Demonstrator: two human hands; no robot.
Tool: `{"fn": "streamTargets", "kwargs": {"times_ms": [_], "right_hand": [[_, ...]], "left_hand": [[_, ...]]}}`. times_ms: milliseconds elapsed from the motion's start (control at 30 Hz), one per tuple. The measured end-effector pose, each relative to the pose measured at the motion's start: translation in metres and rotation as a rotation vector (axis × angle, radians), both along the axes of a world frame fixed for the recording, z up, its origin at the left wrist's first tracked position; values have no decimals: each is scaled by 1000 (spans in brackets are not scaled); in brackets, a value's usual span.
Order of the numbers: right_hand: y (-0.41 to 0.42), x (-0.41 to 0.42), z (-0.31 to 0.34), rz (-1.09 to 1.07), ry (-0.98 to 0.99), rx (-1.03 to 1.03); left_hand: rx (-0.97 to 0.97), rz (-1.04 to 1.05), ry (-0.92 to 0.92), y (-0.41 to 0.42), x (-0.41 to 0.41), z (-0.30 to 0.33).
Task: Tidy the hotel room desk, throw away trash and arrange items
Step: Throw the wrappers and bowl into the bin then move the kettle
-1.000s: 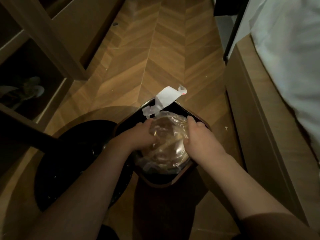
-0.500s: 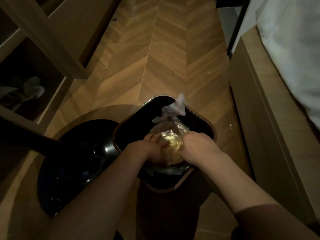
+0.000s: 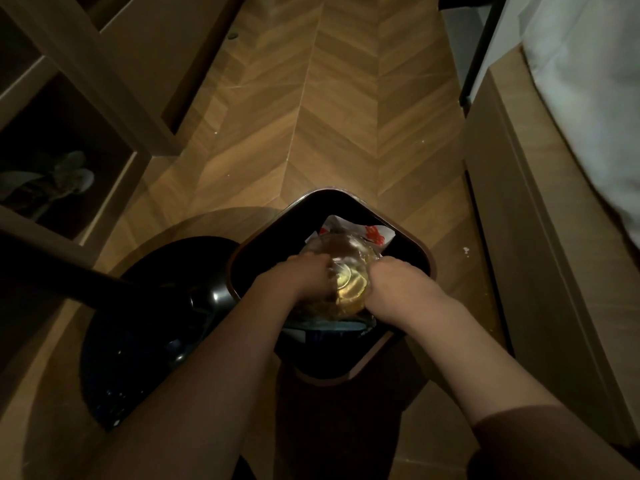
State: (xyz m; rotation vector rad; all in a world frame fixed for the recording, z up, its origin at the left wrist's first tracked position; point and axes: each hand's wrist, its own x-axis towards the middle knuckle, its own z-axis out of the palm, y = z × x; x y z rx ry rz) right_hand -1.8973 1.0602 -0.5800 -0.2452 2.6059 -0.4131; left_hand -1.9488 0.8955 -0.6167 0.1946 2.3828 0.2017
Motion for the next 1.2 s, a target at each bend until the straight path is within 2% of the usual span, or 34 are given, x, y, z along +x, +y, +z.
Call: {"fn": "streamTargets", "kwargs": {"times_ms": [167, 267, 367, 467, 600, 800, 900, 1033, 1200], "right_hand": [[2, 3, 5, -110, 57, -93], [3, 11, 42, -151, 38, -168], [9, 14, 109, -168, -6, -175], [18, 18, 195, -196, -4, -181], [28, 36, 325, -242, -13, -158], [35, 72, 524, -234, -50, -122], [30, 89, 598, -236, -40, -143], [7, 98, 648, -175, -26, -159], [-46, 102, 670, -75, -29, -154]], "left_hand": [[146, 91, 304, -1, 5, 23], [210, 136, 409, 1, 22, 58], [232, 203, 459, 4, 35, 114], [354, 359, 488, 13, 45, 191], [251, 231, 490, 27, 62, 325], [223, 175, 491, 25, 90, 538], [215, 186, 541, 14, 113, 622], [213, 266, 560, -13, 139, 676], [188, 435, 607, -71, 166, 690]]}}
